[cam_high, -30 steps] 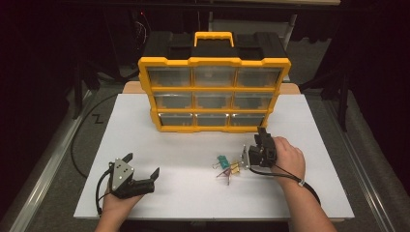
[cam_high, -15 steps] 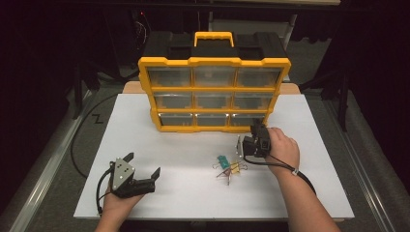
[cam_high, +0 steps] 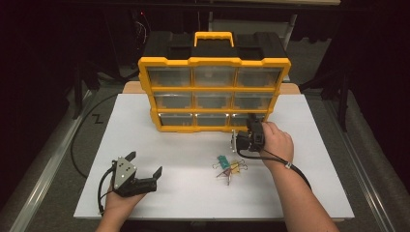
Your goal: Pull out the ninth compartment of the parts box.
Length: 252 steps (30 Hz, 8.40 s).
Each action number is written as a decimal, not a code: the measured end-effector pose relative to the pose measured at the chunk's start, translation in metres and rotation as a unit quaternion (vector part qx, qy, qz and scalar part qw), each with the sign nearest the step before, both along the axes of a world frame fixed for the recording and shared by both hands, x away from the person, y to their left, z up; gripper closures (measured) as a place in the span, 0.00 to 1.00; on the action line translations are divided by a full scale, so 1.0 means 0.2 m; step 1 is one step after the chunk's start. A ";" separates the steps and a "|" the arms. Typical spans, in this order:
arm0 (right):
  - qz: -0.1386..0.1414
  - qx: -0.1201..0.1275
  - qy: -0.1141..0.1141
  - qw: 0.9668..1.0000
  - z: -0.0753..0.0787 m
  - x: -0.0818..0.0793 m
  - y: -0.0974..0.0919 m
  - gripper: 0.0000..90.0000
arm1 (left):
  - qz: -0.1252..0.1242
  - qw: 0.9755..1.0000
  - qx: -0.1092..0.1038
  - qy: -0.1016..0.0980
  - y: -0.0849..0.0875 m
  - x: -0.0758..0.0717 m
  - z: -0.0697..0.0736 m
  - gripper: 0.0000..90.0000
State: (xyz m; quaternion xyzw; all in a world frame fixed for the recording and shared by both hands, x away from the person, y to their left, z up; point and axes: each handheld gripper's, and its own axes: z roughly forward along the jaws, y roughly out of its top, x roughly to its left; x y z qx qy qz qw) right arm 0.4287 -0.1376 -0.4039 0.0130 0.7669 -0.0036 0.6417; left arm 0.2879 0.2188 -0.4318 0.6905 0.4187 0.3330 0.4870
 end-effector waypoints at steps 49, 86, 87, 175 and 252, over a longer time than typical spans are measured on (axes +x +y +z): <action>-0.009 0.002 -0.013 1.000 -0.03 0.03 0.03 0.90 | -0.008 1.000 -0.002 -0.006 -0.01 -0.01 0.01 0.00; -0.024 -0.015 0.028 0.999 0.03 -0.02 0.03 0.67 | -0.021 1.000 -0.003 -0.005 -0.01 -0.01 0.01 0.00; -0.022 -0.015 0.027 0.999 0.03 -0.02 0.03 0.65 | -0.020 1.000 -0.003 -0.005 -0.01 -0.01 0.01 0.00; -0.008 -0.036 0.022 0.999 0.00 -0.34 0.00 0.86 | -0.009 1.000 -0.020 -0.007 0.04 -0.03 0.03 0.00; 0.002 -0.007 0.061 0.998 -0.21 -0.55 -0.25 0.67 | 0.015 0.999 -0.028 -0.005 0.07 -0.04 0.01 0.00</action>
